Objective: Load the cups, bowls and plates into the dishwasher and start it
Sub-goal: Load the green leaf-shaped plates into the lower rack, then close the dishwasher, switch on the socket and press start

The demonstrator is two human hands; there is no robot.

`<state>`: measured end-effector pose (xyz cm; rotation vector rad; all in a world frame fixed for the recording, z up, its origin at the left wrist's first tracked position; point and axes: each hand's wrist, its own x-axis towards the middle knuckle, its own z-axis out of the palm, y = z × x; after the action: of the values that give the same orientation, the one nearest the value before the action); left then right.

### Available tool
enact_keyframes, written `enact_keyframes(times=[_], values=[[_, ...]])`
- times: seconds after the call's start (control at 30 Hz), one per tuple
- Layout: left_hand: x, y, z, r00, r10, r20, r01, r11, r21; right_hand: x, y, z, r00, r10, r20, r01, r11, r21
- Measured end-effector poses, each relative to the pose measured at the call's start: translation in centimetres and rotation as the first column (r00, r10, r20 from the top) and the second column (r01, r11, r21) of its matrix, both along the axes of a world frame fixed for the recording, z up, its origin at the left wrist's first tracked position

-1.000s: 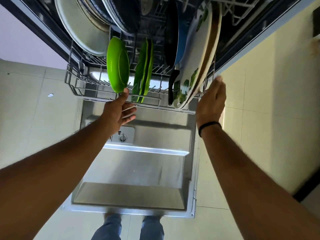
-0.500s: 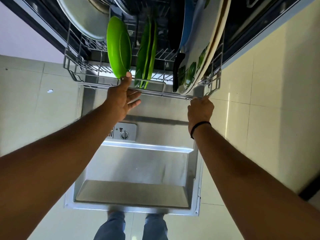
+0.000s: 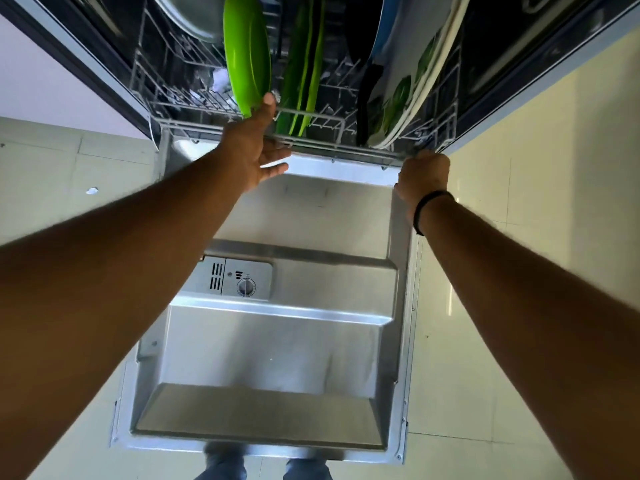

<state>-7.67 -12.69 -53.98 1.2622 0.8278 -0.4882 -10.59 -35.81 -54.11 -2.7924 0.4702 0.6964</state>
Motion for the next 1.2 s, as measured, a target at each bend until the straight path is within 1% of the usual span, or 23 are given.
enact_keyframes(times=[0.03, 0.07, 0.1, 0.13, 0.17, 0.2, 0.23, 0.27, 0.3, 0.33, 0.37, 0.4, 0.47, 0.53, 0.63, 0.67, 0.7, 0.73, 0.77, 0.8, 0.9, 1.0, 1.2], values=[[0.3, 0.0, 0.1, 1.000, -0.003, -0.001, 0.003, 1.000, 0.006, 0.0, 0.1, 0.6, 0.998, 0.057, 0.009, -0.056, 0.996, -0.063], [0.6, 0.0, 0.2, 1.000, -0.002, -0.001, 0.002, 1.000, 0.007, 0.5, 0.2, 1.2, 0.985, 0.172, -0.001, -0.169, 0.969, -0.178], [0.8, 0.1, 0.1, 1.000, -0.004, -0.004, 0.004, 1.000, 0.011, 0.5, 0.3, 1.3, 0.971, 0.233, -0.051, -0.239, 0.939, -0.248], [0.9, 0.1, 0.1, 1.000, -0.007, -0.007, 0.007, 1.000, 0.021, 0.6, 0.4, 1.3, 0.940, 0.306, -0.152, -0.341, 0.869, -0.359], [1.1, 0.1, 0.2, 1.000, -0.009, -0.008, 0.010, 0.999, 0.031, 0.9, 0.3, 0.9, 0.917, 0.353, -0.187, -0.399, 0.832, -0.387], [1.5, 0.0, 0.3, 1.000, -0.009, -0.010, 0.009, 0.999, 0.041, 0.9, 0.2, 1.0, 0.882, 0.406, -0.240, -0.472, 0.762, -0.443], [2.0, -0.1, 0.5, 1.000, -0.006, -0.012, 0.007, 0.999, 0.047, 1.4, 0.2, 1.0, 0.872, 0.402, -0.279, -0.489, 0.732, -0.475], [2.6, -0.3, 0.9, 1.000, -0.008, -0.012, 0.009, 0.999, 0.048, 2.0, 0.0, 1.2, 0.820, 0.464, -0.336, -0.572, 0.649, -0.501], [3.2, -0.5, 1.2, 1.000, -0.011, -0.011, 0.011, 0.999, 0.052, 2.6, -0.1, 1.8, 0.842, 0.434, -0.319, -0.539, 0.657, -0.528], [3.7, -0.7, 1.6, 1.000, -0.014, -0.005, 0.014, 0.998, 0.060, 3.2, -0.1, 2.1, 0.819, 0.472, -0.325, -0.570, 0.616, -0.543], [4.2, -0.9, 1.7, 1.000, -0.013, 0.002, 0.013, 0.998, 0.067, 3.5, 0.0, 2.6, 0.846, 0.446, -0.293, -0.532, 0.659, -0.533], [4.6, -1.0, 1.7, 1.000, -0.018, 0.009, 0.017, 0.997, 0.078, 3.7, 0.1, 3.0, 0.830, 0.469, -0.302, -0.554, 0.638, -0.535], [4.6, -0.9, 1.5, 1.000, -0.028, 0.008, 0.027, 0.995, 0.096, 4.0, 0.4, 3.7, 0.852, 0.447, -0.271, -0.523, 0.714, -0.466], [4.4, -0.8, 1.4, 1.000, -0.010, 0.009, 0.009, 0.997, 0.083, 3.6, 0.6, 3.9, 0.869, 0.403, -0.286, -0.493, 0.746, -0.448], [2.9, -0.9, 1.5, 0.999, -0.027, 0.023, 0.025, 0.997, 0.075, 2.7, 1.2, 3.4, 0.905, 0.385, -0.181, -0.425, 0.844, -0.328], [1.9, -1.1, 1.3, 0.998, -0.056, 0.033, 0.054, 0.996, 0.069, 1.7, 1.6, 3.4, 0.965, 0.236, -0.119, -0.252, 0.956, -0.149], [0.6, -1.4, 1.1, 0.996, -0.080, 0.039, 0.078, 0.995, 0.062, 0.6, 2.0, 3.2, 0.997, -0.054, -0.057, 0.062, 0.987, 0.148], [-0.8, -1.5, 0.7, 0.995, -0.094, 0.034, 0.092, 0.994, 0.062, -0.8, 2.4, 3.0, 0.942, -0.335, -0.024, 0.311, 0.843, 0.438], [-2.3, -1.6, 0.3, 0.995, -0.098, 0.022, 0.097, 0.993, 0.070, -2.4, 3.0, 2.6, 0.900, -0.434, -0.036, 0.378, 0.737, 0.560], [-3.8, -1.6, -0.2, 0.995, -0.100, 0.004, 0.099, 0.991, 0.085, -4.1, 3.6, 2.2, 0.889, -0.456, -0.025, 0.374, 0.696, 0.613], [-9.2, -1.2, -1.2, 0.990, -0.129, -0.061, 0.136, 0.984, 0.118, -9.9, 5.3, 0.6, 0.921, -0.382, -0.082, 0.343, 0.691, 0.636], [-15.3, -0.6, -1.5, 0.981, -0.133, -0.141, 0.154, 0.976, 0.152, -15.7, 6.6, -0.4, 0.914, -0.363, -0.184, 0.395, 0.682, 0.616], [-27.6, 1.9, -2.5, 0.938, -0.122, -0.324, 0.188, 0.966, 0.179, -27.1, 9.8, -0.8, 0.916, -0.136, -0.378, 0.338, 0.770, 0.541]])
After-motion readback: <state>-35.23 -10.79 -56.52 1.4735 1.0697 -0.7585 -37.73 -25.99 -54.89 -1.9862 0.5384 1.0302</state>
